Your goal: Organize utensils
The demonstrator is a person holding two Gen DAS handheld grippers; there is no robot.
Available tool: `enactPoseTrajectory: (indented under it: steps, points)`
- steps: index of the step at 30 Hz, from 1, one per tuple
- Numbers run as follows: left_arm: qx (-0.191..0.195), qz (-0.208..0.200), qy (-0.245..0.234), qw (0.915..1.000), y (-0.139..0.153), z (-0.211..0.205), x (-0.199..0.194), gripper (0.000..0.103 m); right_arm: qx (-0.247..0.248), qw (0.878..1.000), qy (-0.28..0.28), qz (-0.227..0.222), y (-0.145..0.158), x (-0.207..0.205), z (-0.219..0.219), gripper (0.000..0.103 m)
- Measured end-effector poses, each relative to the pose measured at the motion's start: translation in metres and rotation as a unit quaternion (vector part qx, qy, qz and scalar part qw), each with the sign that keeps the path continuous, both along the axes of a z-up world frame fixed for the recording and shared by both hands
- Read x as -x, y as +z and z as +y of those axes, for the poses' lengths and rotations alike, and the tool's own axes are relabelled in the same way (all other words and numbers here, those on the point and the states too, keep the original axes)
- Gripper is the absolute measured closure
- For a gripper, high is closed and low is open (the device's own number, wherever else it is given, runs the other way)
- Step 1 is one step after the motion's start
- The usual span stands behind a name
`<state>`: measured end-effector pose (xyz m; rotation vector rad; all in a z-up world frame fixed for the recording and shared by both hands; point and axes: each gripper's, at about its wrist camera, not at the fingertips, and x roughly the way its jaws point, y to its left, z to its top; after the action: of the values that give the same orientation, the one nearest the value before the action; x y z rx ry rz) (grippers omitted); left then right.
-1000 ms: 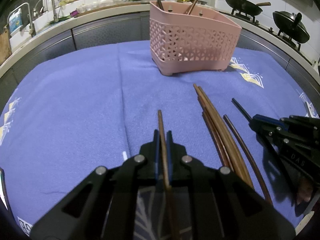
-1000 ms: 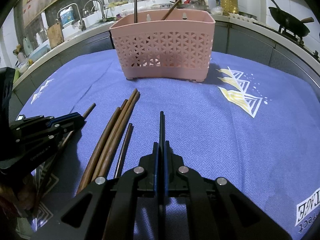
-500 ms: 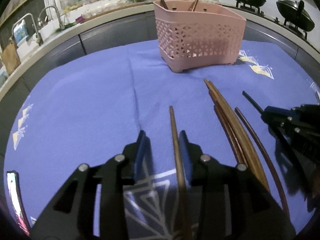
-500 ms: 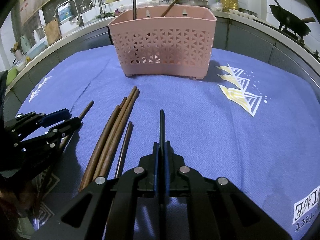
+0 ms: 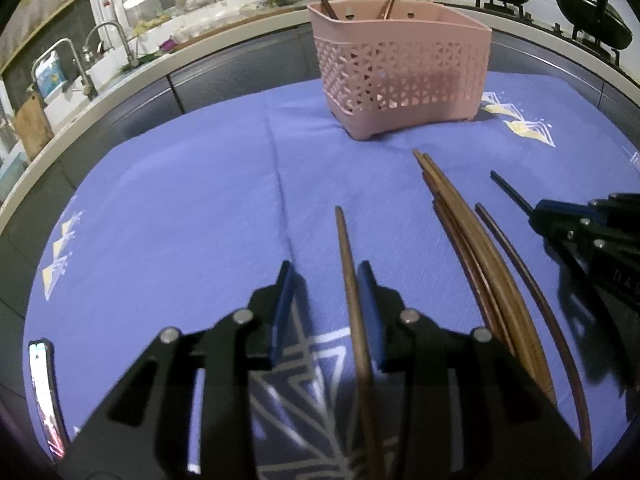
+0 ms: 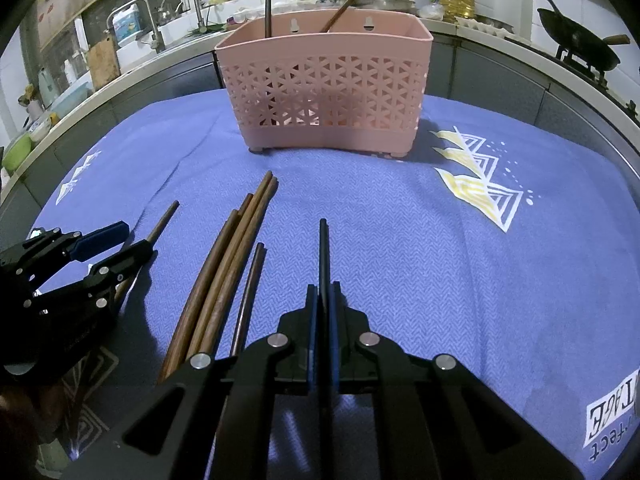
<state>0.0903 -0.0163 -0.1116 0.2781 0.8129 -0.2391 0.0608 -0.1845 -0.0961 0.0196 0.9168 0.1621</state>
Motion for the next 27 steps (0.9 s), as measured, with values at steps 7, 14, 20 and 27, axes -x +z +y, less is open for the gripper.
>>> enactPoseTrajectory:
  steps: [7, 14, 20, 27]
  points:
    - [-0.007, 0.000, -0.006, 1.0000, -0.001, -0.006, 0.003, 0.096, -0.002, 1.000, 0.004, 0.000, 0.000, 0.001, -0.001, 0.096]
    - [0.000, 0.010, 0.001, 1.0000, 0.000, -0.003, 0.001, 0.097, -0.003, 1.000, 0.005, 0.000, 0.000, 0.000, -0.002, 0.098]
    - [0.003, 0.016, 0.002, 0.9999, 0.002, 0.000, -0.001, 0.097, -0.045, 0.999, -0.002, -0.012, 0.008, 0.003, -0.009, 0.098]
    - [0.106, 0.011, -0.013, 0.9943, 0.044, 0.023, -0.005, 0.098, -0.120, 0.989, 0.003, -0.086, 0.049, 0.012, -0.024, 0.098]
